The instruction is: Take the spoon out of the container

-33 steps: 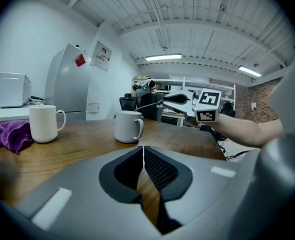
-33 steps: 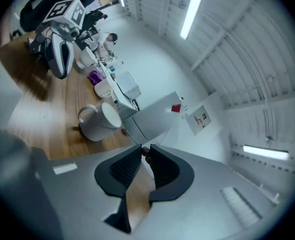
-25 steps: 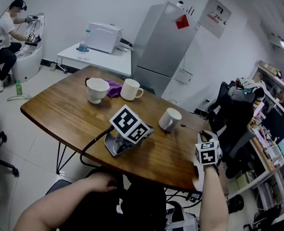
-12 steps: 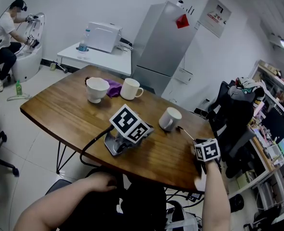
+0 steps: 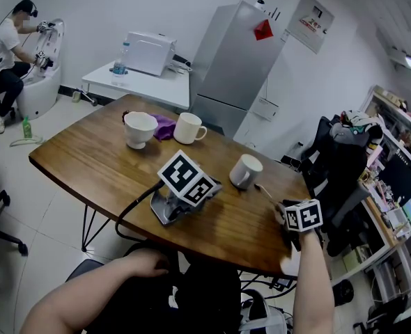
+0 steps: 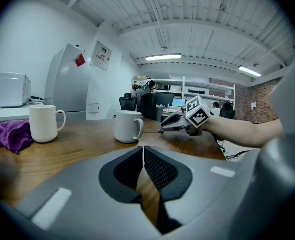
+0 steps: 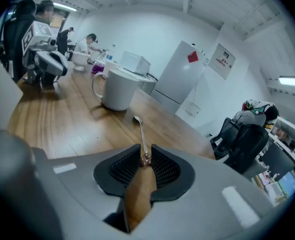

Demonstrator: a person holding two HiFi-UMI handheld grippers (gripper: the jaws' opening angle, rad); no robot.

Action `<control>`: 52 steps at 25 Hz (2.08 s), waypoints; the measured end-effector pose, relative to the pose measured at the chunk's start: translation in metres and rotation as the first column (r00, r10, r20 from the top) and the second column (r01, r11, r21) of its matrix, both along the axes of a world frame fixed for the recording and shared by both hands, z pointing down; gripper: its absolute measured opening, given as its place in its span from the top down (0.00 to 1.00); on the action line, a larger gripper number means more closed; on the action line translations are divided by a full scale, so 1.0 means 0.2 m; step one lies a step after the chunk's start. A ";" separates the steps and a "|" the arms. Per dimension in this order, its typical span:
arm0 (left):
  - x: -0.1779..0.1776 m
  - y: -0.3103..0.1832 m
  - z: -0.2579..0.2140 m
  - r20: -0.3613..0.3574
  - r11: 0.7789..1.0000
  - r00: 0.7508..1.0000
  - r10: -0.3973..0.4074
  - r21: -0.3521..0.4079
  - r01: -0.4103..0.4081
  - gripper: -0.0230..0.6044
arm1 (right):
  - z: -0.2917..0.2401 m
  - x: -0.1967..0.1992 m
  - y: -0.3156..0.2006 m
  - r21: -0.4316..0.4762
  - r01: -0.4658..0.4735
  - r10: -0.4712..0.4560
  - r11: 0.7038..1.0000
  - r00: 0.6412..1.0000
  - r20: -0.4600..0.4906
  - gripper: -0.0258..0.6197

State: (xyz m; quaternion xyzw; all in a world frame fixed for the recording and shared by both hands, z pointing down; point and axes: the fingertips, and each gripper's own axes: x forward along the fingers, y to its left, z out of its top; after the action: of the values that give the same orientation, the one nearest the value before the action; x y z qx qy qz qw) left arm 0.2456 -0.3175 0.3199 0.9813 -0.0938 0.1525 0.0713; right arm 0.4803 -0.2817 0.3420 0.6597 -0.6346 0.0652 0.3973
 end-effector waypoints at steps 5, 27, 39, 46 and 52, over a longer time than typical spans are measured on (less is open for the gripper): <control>0.00 0.00 0.00 0.001 1.000 1.000 0.000 -0.001 0.000 0.94 | -0.10 -0.08 -0.01 0.129 0.027 -0.040 0.991 0.995 0.095 0.89; 0.00 0.00 0.00 0.000 1.000 1.000 0.001 0.000 -0.001 0.94 | -0.20 -0.45 -0.01 0.390 0.059 -0.266 0.919 0.822 0.504 0.96; -0.02 0.00 0.01 0.002 1.000 1.000 0.003 0.000 -0.003 0.94 | -0.22 -0.48 0.02 0.440 0.057 -0.301 0.896 0.807 0.508 0.96; -0.05 -0.01 -0.01 -0.001 1.000 1.000 0.007 0.003 -0.007 0.94 | -0.25 -0.52 0.01 0.445 0.080 -0.323 0.892 0.803 0.502 0.96; -0.07 -0.02 0.00 0.002 1.000 1.000 0.002 0.001 -0.002 0.94 | -0.23 -0.55 -0.01 0.445 0.085 -0.327 0.892 0.801 0.502 0.96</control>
State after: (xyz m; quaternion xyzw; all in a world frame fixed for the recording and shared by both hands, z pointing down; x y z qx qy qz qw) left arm 0.2314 -0.3208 0.3203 0.9812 -0.0928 0.1536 0.0705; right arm 0.3712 -0.2832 0.2958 0.6028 -0.7920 0.0813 0.0528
